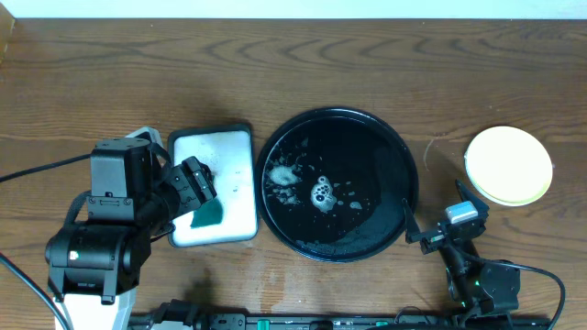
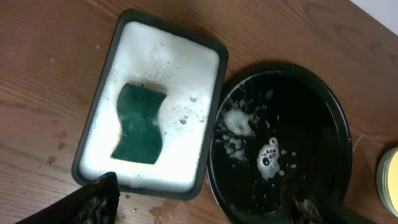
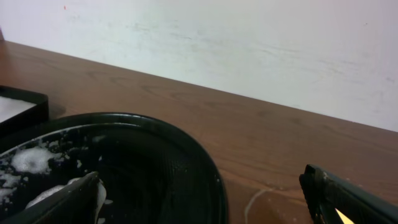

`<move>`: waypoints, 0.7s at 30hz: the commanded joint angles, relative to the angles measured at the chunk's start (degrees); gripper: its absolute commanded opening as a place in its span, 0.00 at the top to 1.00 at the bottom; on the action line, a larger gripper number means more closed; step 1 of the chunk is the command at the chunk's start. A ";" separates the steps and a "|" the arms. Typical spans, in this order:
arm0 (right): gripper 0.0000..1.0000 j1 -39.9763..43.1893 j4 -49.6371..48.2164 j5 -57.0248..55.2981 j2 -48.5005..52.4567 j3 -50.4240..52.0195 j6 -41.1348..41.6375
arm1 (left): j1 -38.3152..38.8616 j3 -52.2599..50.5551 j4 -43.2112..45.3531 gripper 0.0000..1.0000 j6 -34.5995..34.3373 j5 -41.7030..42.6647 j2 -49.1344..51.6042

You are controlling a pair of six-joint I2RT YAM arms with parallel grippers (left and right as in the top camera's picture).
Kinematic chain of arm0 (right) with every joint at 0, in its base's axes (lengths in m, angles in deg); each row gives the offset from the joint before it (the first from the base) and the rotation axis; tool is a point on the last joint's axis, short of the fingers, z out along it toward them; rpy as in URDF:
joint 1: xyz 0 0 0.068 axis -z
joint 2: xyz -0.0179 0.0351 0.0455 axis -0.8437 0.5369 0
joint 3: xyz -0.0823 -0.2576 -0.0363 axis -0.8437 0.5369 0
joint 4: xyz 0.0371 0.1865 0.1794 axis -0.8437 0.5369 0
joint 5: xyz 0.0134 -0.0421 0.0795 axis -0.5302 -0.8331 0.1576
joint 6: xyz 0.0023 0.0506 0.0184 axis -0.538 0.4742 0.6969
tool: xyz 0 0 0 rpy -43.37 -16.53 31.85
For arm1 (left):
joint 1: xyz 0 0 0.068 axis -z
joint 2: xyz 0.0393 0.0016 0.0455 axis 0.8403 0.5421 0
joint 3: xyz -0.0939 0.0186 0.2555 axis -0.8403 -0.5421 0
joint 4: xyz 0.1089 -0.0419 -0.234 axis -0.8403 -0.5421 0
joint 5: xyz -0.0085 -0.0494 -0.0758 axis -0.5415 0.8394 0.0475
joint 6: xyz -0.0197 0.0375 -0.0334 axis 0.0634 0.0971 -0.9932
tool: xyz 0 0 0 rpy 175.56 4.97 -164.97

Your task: Clean dirty plates on tray and stack at the side

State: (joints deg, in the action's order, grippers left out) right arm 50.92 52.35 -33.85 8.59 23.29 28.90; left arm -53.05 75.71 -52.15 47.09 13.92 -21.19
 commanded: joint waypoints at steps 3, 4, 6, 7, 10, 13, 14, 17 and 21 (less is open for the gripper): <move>0.01 0.31 0.28 -0.50 -0.20 0.09 -0.22 | 0.09 0.92 -0.17 0.17 0.35 0.50 -0.44; 0.01 0.31 0.28 -0.50 -0.20 0.09 -0.22 | 0.07 0.74 -0.17 0.16 0.37 0.48 -1.11; 0.01 0.31 0.28 -0.52 -0.20 0.09 -0.22 | 0.04 -0.26 0.04 0.16 0.63 -0.22 -3.41; 0.01 0.31 0.28 -0.52 -0.20 0.09 -0.22 | -0.15 -0.92 1.22 0.16 1.20 -3.48 -4.68; 0.01 0.31 0.28 -0.50 -0.20 0.09 -0.22 | -0.63 -4.63 8.83 0.16 2.51 -8.48 -9.94; 0.01 0.31 0.28 -0.50 -0.20 0.09 -0.22 | -0.63 -13.11 22.38 0.16 9.92 -6.29 -18.03; 0.01 0.31 0.28 -0.50 -0.20 0.09 -0.20 | -0.63 -15.72 25.64 0.16 11.47 -5.38 -20.31; 0.01 0.31 0.28 -0.50 -0.20 0.09 -0.22 | -0.70 -24.70 35.34 0.16 14.99 -4.83 -27.91; 0.01 0.31 0.28 -0.50 -0.20 0.09 -0.22 | -1.40 -36.63 45.09 0.16 17.22 -4.83 -37.99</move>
State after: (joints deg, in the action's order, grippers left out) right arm 50.92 52.46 -34.26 8.59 23.29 28.90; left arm -53.77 46.51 -10.97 59.17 8.91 -53.17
